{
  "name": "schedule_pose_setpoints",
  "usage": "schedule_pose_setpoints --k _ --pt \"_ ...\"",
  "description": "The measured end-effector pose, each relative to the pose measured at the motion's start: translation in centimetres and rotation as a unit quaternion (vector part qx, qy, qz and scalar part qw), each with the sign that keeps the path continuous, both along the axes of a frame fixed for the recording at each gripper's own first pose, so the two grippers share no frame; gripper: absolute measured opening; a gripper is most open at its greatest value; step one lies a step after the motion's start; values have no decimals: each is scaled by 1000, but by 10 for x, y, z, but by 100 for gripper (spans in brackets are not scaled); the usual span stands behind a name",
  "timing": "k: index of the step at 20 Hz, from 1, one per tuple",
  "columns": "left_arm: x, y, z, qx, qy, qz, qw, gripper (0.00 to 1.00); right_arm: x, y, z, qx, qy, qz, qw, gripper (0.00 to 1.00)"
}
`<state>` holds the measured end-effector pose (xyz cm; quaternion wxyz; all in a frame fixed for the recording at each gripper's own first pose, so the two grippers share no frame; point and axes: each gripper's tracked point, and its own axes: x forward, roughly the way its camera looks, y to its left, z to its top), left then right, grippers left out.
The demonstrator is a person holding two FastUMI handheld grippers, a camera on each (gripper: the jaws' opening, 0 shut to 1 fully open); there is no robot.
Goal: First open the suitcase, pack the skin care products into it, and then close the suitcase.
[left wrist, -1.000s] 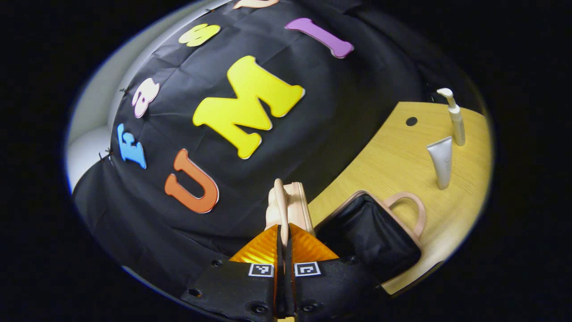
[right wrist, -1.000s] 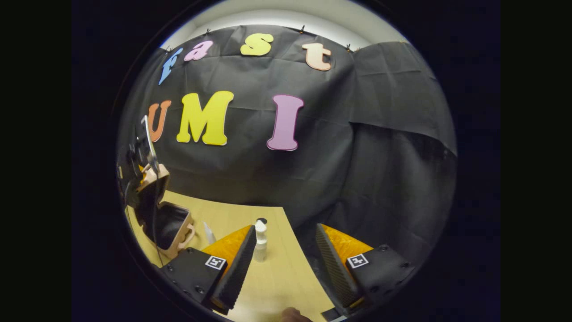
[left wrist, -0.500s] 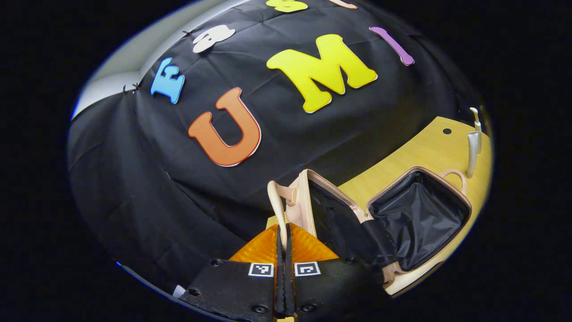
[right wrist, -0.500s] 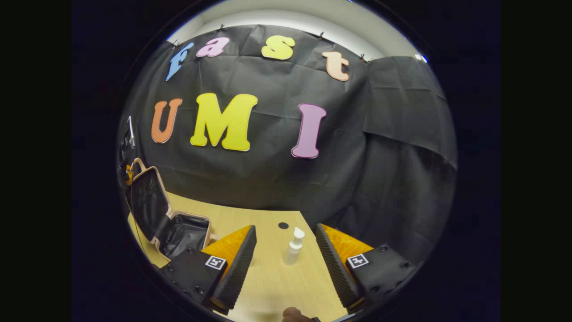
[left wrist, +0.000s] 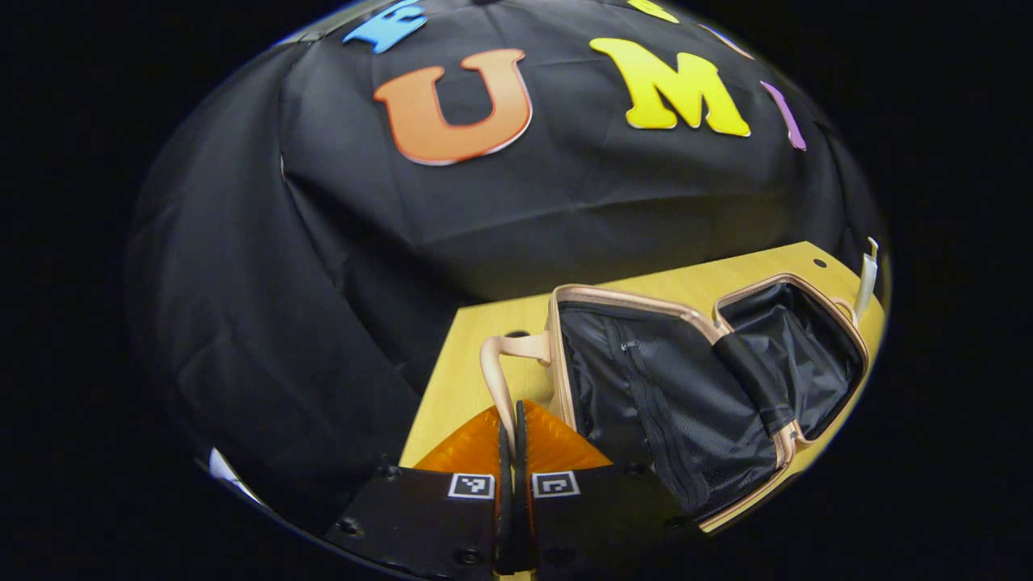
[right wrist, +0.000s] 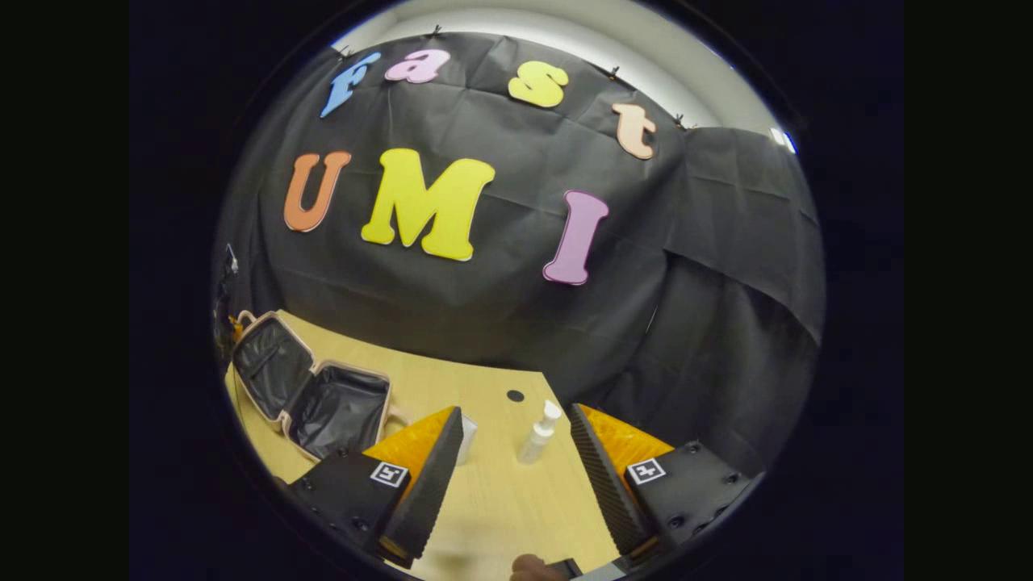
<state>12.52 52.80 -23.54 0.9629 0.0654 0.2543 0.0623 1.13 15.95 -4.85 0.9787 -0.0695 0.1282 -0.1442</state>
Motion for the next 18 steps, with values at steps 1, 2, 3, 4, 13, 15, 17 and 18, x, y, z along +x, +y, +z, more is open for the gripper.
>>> schedule_pose_setpoints --k 1,2,3,4,13,15,17,18 --pt "2 4 -16 -23 14 4 1000 3 -3 3 -2 -2 5 0 1000 80" --pt "-1 8 -33 -53 24 11 998 3 -6 6 -4 -2 8 -1 1000 80" --pt "-5 9 -44 -82 31 16 996 4 -8 9 -7 -2 13 -1 1000 80" --pt "-7 9 -53 -111 33 20 993 4 -9 10 -9 -3 18 -2 1000 80" --pt "-1 -5 -65 -359 -18 74 930 15 0 27 -30 15 55 4 998 80" --pt "-2 -7 -60 -398 -38 87 912 31 2 30 -33 12 58 10 998 80" --pt "-9 -7 -56 -431 -50 100 895 52 4 32 -36 4 59 18 998 80" --pt "-10 -7 -52 -450 -58 107 885 45 4 35 -37 -5 57 26 998 80"
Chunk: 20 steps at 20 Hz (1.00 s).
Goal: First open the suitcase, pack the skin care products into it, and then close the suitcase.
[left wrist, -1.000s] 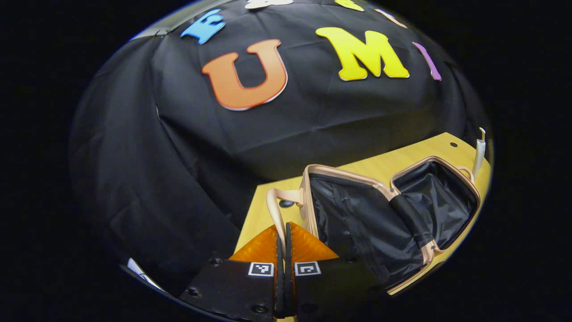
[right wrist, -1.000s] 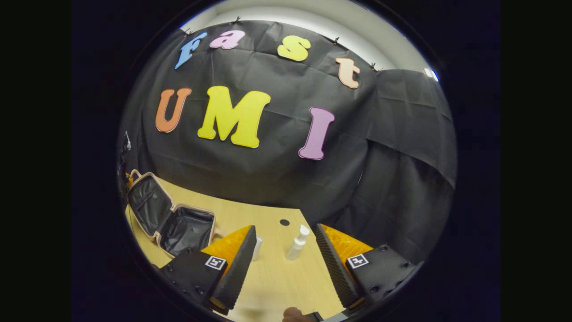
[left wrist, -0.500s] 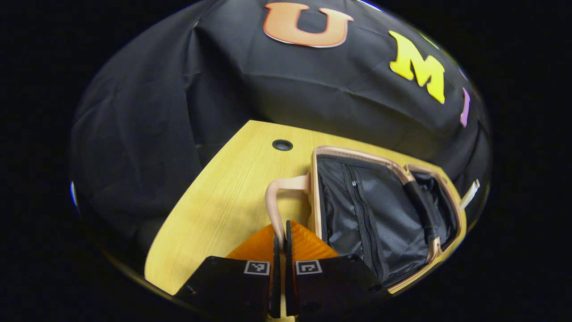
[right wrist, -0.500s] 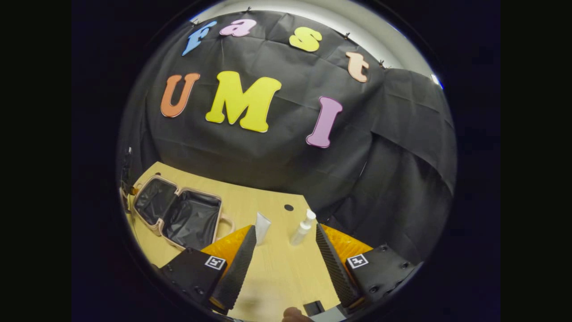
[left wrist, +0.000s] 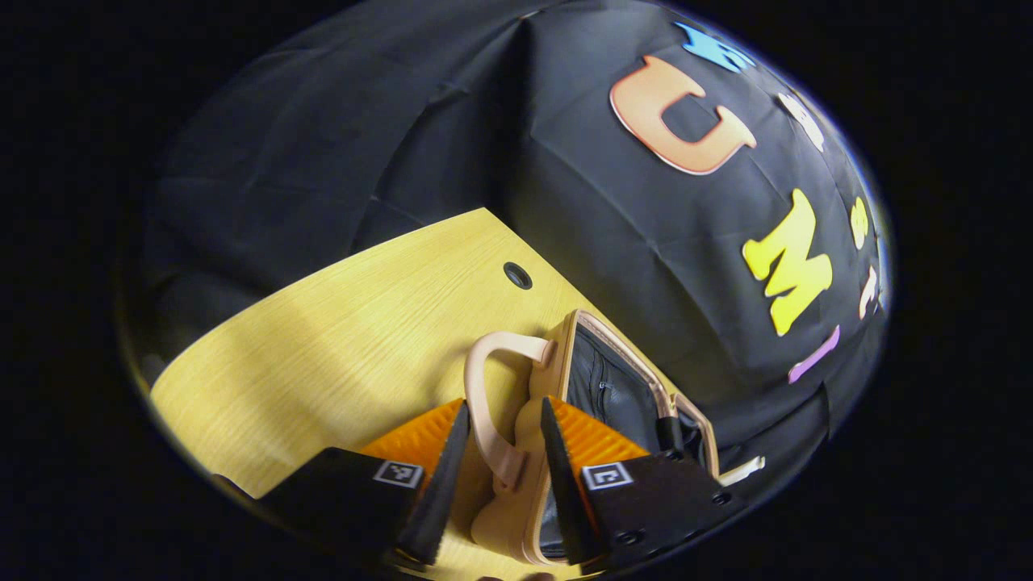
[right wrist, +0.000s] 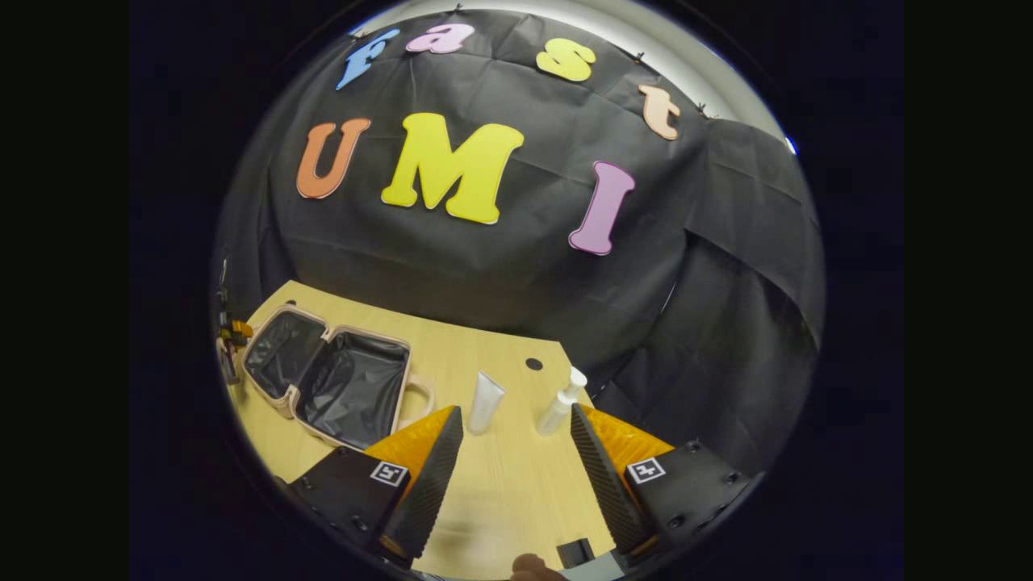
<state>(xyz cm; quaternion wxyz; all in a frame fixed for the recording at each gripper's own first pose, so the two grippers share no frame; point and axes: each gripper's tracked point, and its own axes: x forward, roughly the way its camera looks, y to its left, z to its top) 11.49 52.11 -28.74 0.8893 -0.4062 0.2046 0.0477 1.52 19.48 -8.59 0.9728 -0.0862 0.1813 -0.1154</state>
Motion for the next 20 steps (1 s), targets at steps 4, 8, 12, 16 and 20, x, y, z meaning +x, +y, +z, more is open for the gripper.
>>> schedule_pose_setpoints --k 4,8,12,16,20 --pt "-14 -13 24 -37 -13 18 999 87 0 13 -2 -24 -15 48 998 80" --pt "-30 -52 60 11 -30 9 999 87 4 19 -18 5 -7 93 996 80" --pt "-37 -114 93 57 -49 -26 997 87 13 -1 -34 13 -4 120 993 80" --pt "-43 -189 123 94 -71 -40 992 87 24 -44 -38 28 -11 141 990 80" --pt "-39 -275 138 113 -79 -71 988 87 38 -102 -50 30 -18 148 988 79"
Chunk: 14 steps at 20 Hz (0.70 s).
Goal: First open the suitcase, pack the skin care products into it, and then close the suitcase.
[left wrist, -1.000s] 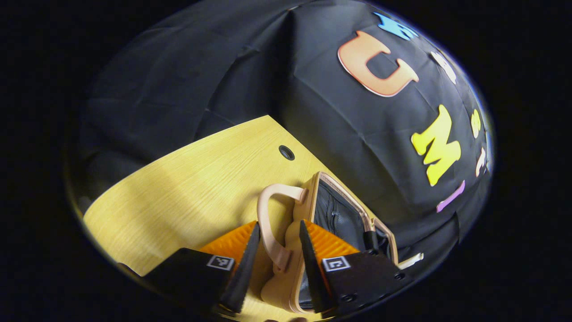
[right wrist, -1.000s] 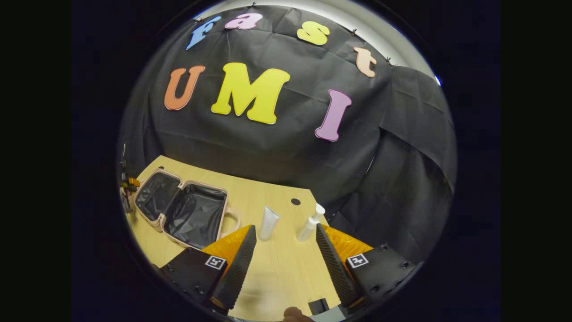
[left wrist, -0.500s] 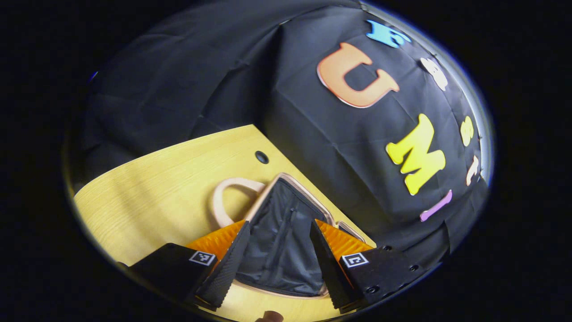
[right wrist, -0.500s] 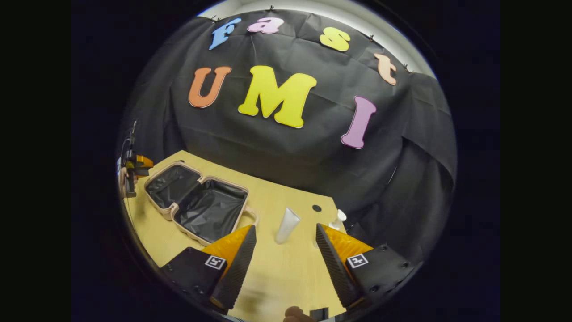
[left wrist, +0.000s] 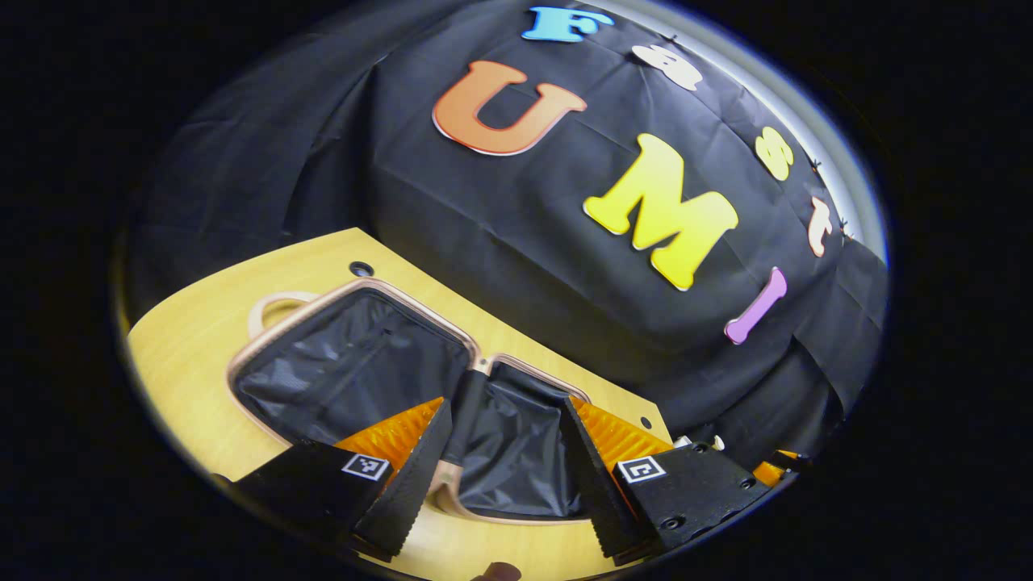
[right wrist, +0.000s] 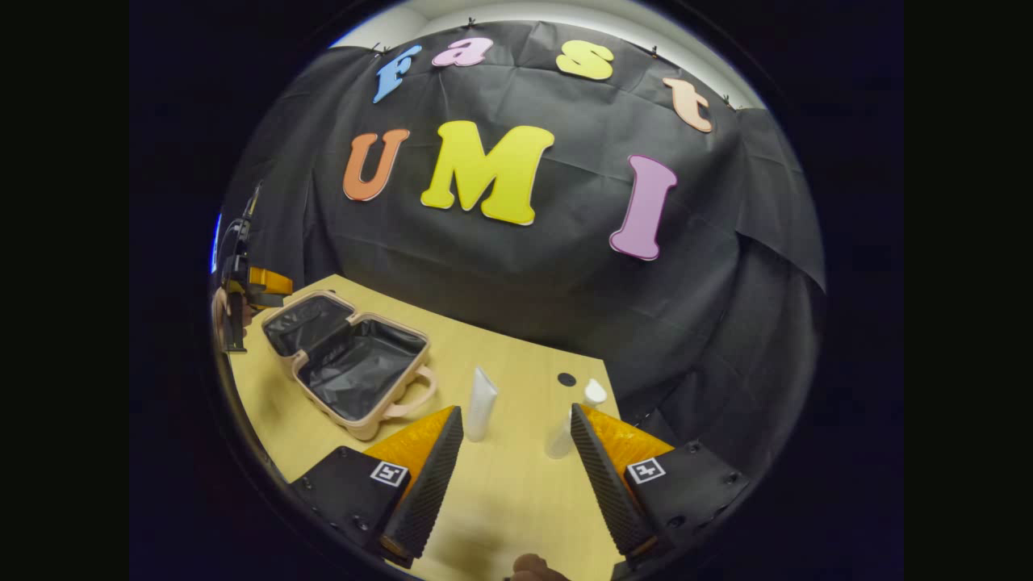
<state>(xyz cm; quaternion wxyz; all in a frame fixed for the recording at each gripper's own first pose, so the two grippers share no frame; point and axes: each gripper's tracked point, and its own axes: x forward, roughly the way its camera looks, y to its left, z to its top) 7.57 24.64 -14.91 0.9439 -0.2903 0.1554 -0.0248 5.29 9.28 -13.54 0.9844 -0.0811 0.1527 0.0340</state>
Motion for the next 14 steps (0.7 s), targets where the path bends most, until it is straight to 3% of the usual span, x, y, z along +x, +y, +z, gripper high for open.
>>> schedule_pose_setpoints --k 5,14 --pt "7 -101 9 64 -8 -57 996 87 15 -67 -19 20 14 -5 1000 80" --pt "24 -252 -21 169 2 -142 975 87 28 -142 -53 25 39 14 999 79"
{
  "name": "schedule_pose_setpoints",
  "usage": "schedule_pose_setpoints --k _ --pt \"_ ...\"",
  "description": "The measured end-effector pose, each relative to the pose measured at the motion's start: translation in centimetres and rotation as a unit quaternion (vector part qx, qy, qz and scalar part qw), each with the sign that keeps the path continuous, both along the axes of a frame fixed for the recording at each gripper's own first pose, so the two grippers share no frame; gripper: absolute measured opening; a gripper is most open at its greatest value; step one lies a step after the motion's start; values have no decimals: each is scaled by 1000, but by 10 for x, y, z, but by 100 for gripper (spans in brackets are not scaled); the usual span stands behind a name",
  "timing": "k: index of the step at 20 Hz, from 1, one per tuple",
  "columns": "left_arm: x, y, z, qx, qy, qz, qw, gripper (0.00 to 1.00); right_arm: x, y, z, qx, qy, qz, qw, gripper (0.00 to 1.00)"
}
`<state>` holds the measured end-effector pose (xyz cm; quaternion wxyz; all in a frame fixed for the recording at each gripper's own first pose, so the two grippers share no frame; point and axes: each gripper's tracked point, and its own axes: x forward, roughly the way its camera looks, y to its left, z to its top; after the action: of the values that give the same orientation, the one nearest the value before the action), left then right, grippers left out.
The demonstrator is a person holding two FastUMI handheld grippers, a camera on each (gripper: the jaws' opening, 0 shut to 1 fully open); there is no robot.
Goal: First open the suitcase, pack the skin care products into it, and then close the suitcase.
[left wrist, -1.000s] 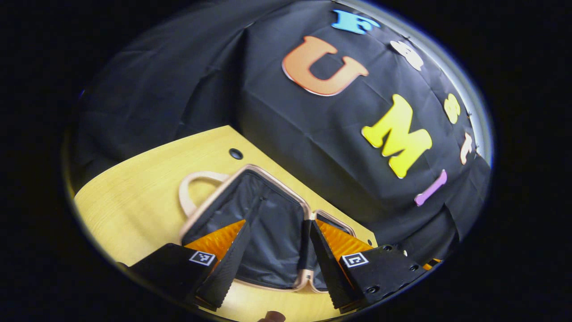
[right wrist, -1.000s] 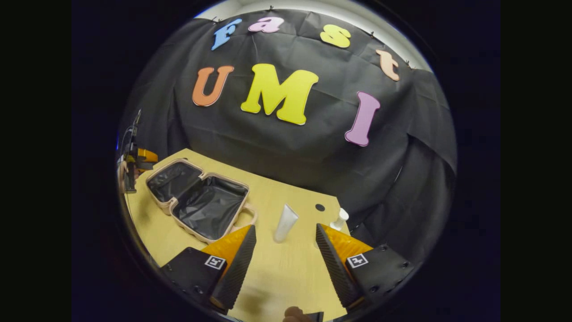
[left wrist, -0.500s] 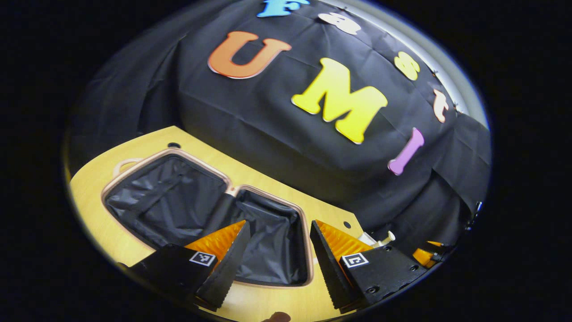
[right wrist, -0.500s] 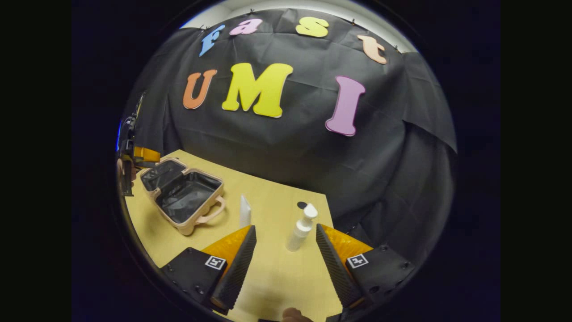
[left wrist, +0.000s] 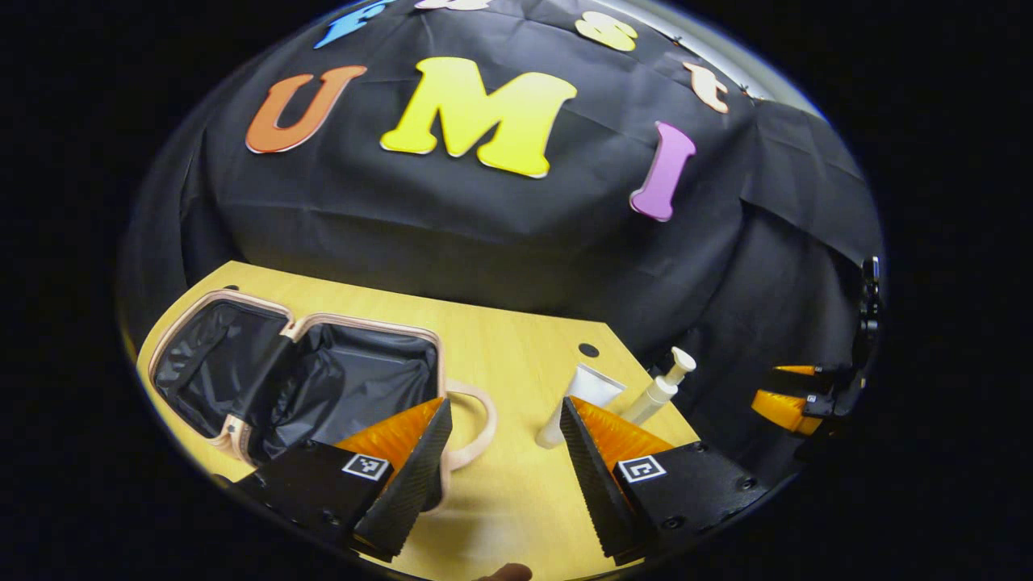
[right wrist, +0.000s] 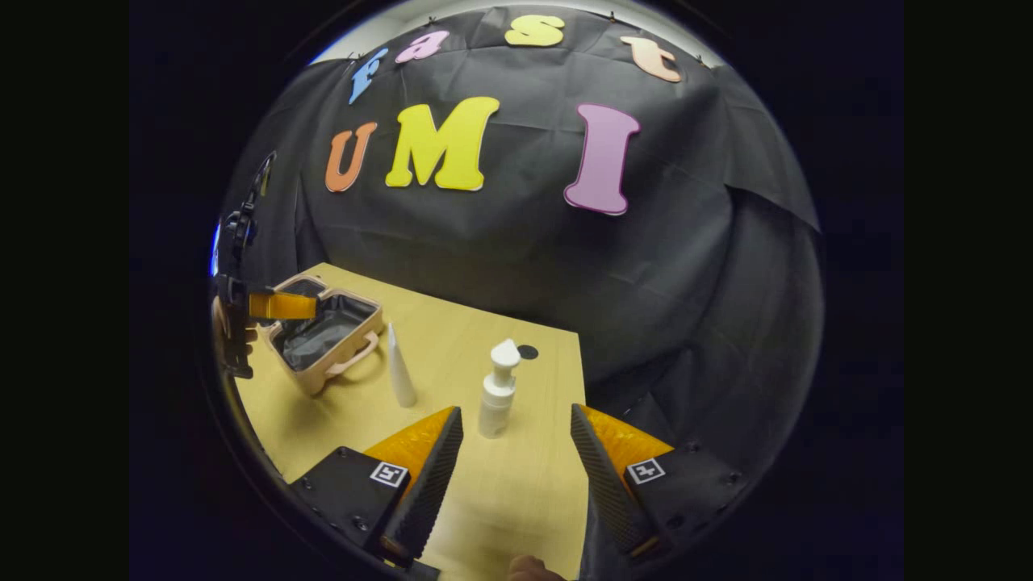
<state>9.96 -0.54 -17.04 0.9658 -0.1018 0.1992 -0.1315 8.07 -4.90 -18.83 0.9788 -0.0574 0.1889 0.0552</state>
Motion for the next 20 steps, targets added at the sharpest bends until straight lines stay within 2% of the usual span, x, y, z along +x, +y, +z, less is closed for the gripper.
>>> schedule_pose_setpoints --k 5,9,13,16,19,20 --pt "16 -61 -45 46 25 -46 998 87 -5 -31 -24 1 32 -10 999 80" --pt "30 -82 -73 46 50 -60 996 87 -12 -49 -41 -2 51 -17 999 80" --pt "60 -100 -94 48 50 -64 996 87 -15 -59 -50 -1 69 -30 997 80" --pt "81 -97 -110 67 54 -53 995 87 -17 -63 -57 -10 78 -37 996 80" --pt "93 -96 -116 55 56 -44 996 85 -24 -67 -64 -13 87 -41 995 80" --pt "93 -97 -118 55 61 -48 995 93 -24 -65 -67 -11 92 -42 995 80"
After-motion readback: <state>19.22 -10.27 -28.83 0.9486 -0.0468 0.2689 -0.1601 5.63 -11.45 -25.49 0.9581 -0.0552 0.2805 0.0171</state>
